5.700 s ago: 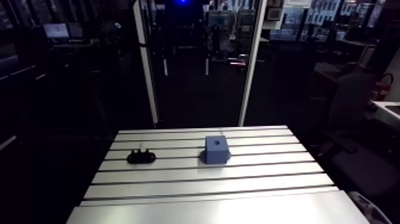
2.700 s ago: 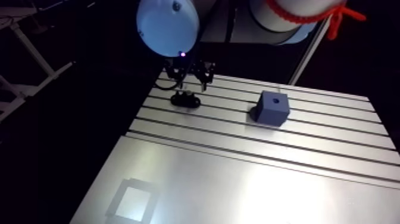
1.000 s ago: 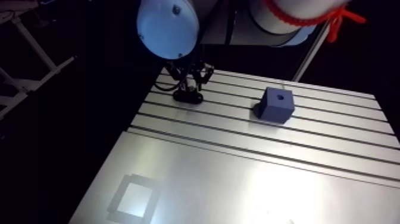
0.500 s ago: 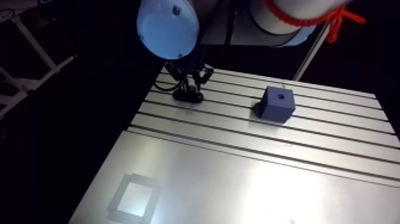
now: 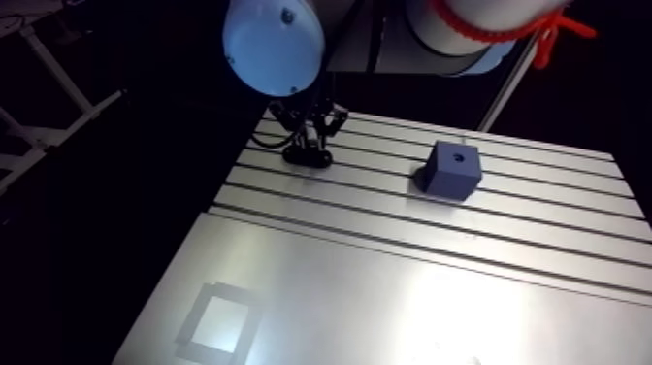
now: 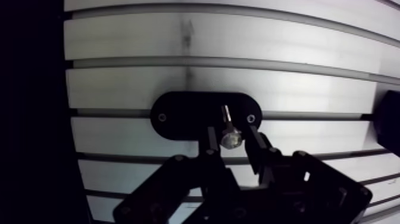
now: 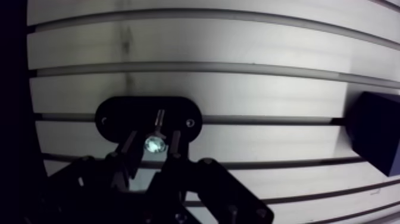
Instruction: Pick up the M10 bolt and insert it into the hex recess until seated.
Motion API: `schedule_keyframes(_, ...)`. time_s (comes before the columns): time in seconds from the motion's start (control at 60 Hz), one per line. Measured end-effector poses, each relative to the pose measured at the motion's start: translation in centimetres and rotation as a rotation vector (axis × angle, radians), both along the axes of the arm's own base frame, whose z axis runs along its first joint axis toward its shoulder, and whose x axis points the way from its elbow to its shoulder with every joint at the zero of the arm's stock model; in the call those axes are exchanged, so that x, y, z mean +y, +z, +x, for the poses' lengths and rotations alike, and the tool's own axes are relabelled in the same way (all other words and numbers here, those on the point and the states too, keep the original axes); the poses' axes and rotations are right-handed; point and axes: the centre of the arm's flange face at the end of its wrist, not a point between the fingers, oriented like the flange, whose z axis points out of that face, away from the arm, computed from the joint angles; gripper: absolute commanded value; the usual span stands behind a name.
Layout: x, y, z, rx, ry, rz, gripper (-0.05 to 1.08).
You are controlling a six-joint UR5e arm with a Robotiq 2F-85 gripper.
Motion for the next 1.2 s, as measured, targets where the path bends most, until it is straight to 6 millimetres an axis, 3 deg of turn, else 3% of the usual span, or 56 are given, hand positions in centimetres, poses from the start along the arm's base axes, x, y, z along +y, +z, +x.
schedule_keyframes(1.2, -0.04, 0.08, -0.06, 0.002, 0.002, 0.001, 0.71)
